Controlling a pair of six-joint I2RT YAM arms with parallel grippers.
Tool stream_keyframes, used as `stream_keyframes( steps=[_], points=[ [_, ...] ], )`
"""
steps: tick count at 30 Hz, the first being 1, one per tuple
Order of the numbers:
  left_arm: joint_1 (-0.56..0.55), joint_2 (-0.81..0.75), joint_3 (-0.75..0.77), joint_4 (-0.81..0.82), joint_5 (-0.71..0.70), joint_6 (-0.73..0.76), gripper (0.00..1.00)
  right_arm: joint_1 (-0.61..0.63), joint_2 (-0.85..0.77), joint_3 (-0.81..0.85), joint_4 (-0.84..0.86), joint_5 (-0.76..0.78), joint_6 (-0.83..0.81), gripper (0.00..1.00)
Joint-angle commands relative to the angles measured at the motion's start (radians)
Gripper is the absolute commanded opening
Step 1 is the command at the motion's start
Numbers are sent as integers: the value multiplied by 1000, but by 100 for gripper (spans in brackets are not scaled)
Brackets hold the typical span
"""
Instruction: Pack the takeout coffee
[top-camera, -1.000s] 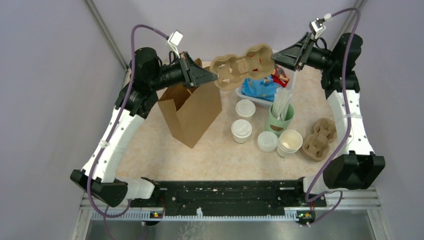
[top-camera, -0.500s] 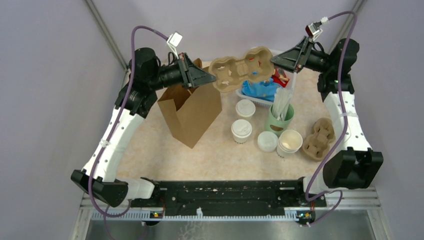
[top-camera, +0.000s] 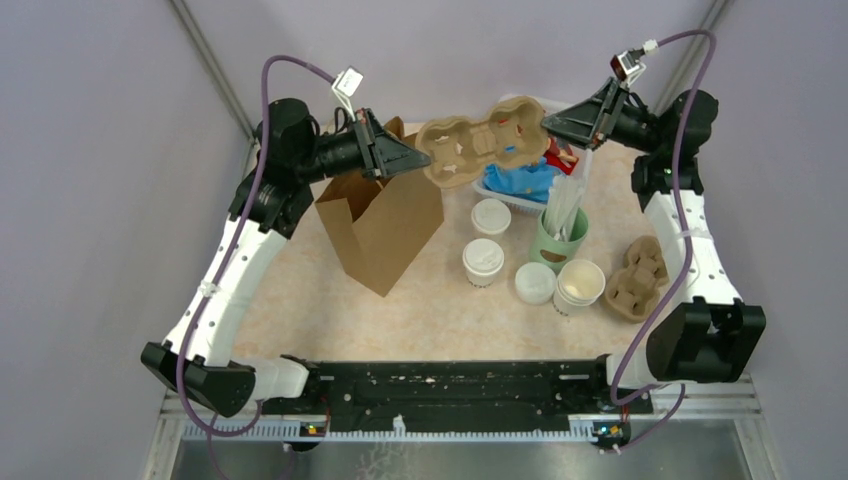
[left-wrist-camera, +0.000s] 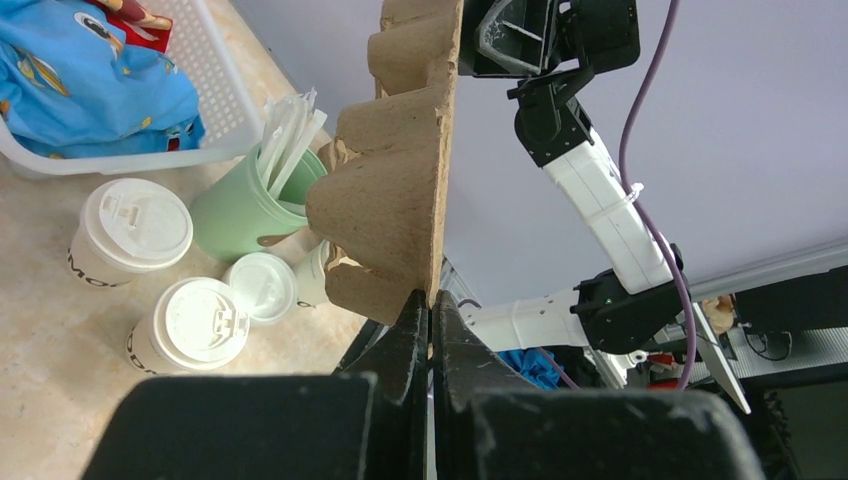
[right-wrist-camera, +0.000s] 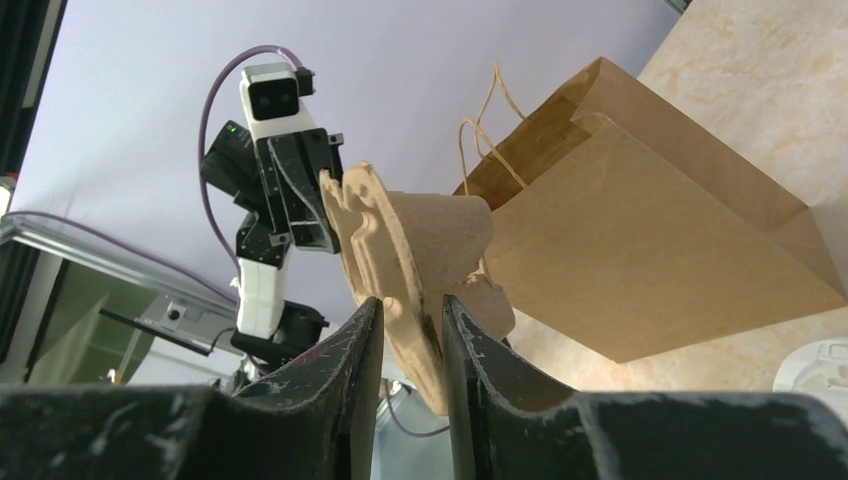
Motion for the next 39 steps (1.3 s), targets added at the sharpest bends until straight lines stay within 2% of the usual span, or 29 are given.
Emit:
stream_keyframes(
  steps=[1, 6, 9, 11, 12, 13, 14, 16, 18, 20, 24, 28, 31, 36, 39],
  points=[
    [4, -30, -4, 68, 22, -17, 0, 13, -40, -3, 87, -1, 25, 26],
    [4, -27, -6, 71, 24, -20, 0, 28, -35, -14, 117, 7, 44, 13],
    [3, -30, -7, 63, 12, -17, 0, 32, -34, -17, 139, 9, 59, 0],
    [9, -34, 2, 22, -26, -1, 0, 30, -37, -21, 146, 19, 67, 0],
    [13, -34, 14, -24, -57, 16, 11, 24, -43, -22, 128, 30, 61, 0],
    [23, -34, 35, -85, -99, 40, 27, 12, -56, -23, 81, 54, 41, 0],
    [35, -32, 61, -162, -145, 75, 44, -6, -77, -21, 6, 91, -2, 0],
    [53, -26, 126, -313, -269, 154, 67, -37, -119, -1, -172, 175, -104, 0],
    [63, -16, 185, -430, -395, 225, 77, -47, -135, 71, -429, 267, -276, 0],
    [64, -4, 230, -511, -511, 277, 80, -48, -134, 161, -639, 348, -407, 0],
    [65, 9, 242, -554, -685, 336, 90, -48, -102, 303, -838, 427, -532, 0],
    [67, 77, 260, -528, -685, 379, 91, -45, -62, 377, -911, 425, -567, 0],
    [69, 135, 284, -489, -638, 384, 85, -45, -40, 413, -933, 420, -585, 0],
    [73, 195, 284, -430, -581, 397, 68, -27, -4, 470, -956, 401, -591, 0],
    [73, 206, 278, -382, -501, 426, 46, 14, 45, 544, -1004, 420, -619, 0]
  ],
)
